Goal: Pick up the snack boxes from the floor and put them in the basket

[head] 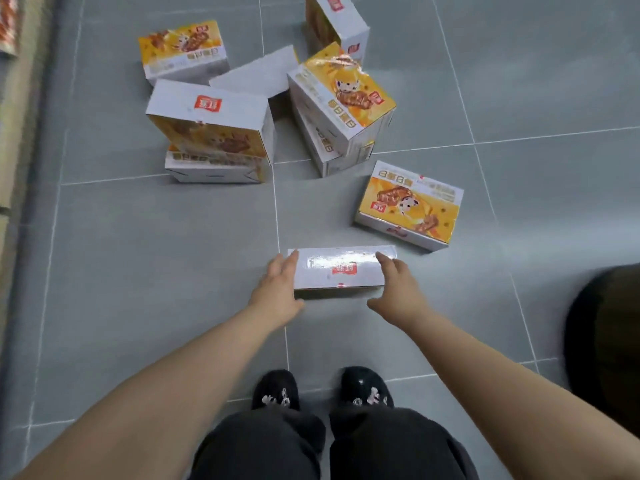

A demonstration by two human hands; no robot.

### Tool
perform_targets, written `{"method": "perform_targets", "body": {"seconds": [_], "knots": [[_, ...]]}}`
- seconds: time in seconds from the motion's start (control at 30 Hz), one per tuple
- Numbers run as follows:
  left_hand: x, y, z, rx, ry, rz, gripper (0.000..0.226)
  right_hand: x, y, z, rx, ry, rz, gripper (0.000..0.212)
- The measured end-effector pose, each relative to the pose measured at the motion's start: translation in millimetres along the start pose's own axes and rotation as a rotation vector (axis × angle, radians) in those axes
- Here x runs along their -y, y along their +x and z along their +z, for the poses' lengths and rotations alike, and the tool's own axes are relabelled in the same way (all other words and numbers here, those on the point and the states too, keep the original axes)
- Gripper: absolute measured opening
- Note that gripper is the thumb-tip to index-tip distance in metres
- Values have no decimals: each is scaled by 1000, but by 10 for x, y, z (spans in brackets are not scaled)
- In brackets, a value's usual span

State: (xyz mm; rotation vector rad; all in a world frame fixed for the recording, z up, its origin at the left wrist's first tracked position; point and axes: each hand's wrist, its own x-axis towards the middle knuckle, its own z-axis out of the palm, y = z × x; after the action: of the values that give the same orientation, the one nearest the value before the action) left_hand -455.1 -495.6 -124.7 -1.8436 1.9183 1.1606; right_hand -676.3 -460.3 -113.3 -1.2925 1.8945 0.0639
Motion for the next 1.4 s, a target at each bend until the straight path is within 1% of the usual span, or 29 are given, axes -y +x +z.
{"method": "perform_targets", "body": {"seconds": [0.1,0.2,0.27,0.37,0.4,0.47,0.57,0.67,0.8,0.87,0.93,1.03,1.1,1.17,1.23,1.27,1.3,1.33,1.37,1.4], "knots": [[59,438,219,2,180,-14,108,-144,437,202,18,-172,19,100],[97,734,307,36,313,7,119,-211,765,267,43,-299,-6,109],[98,828,253,27,433,55,117,-213,880,268,17,-374,-33,108],[41,744,94,-30,499,103,103,-191,795,230,-31,-389,-86,92],[-5,673,-14,-46,502,122,102,-163,712,162,-30,-374,-94,91],[-100,375,-367,-35,463,159,103,-15,441,-115,-1,-353,-95,99],[-272,-224,-1012,-24,251,212,106,274,-7,-609,34,-293,-155,109],[-488,-941,-1691,-49,-34,194,115,617,-504,-1161,97,-193,-202,115],[-733,-2143,-2604,-169,-372,103,120,1259,-1327,-1975,118,27,-234,112],[-836,-2770,-2954,-268,-520,43,117,1593,-1742,-2306,143,87,-275,110],[-911,-3287,-3156,-348,-643,-27,115,1859,-2094,-2519,170,167,-314,110],[-911,-4023,-3301,-439,-843,-138,117,2183,-2571,-2698,242,359,-335,102],[-875,-4522,-3324,-548,-1007,-195,115,2402,-2898,-2761,273,437,-406,94],[-814,-4972,-3265,-676,-1141,-241,113,2600,-3143,-2710,292,495,-454,89],[-746,-5408,-3153,-788,-1238,-280,116,2781,-3421,-2596,363,558,-471,93],[-716,-5632,-3084,-848,-1278,-287,117,2864,-3558,-2531,410,565,-496,98],[-674,-5810,-3008,-900,-1333,-281,115,2926,-3659,-2481,465,550,-515,103],[-628,-6077,-2867,-963,-1413,-279,110,2987,-3815,-2383,535,513,-537,102],[-587,-6267,-2757,-1010,-1486,-272,104,3028,-3936,-2310,605,492,-550,92],[-553,-6455,-2644,-1043,-1552,-264,97,3067,-4079,-2241,673,475,-566,76]]}}
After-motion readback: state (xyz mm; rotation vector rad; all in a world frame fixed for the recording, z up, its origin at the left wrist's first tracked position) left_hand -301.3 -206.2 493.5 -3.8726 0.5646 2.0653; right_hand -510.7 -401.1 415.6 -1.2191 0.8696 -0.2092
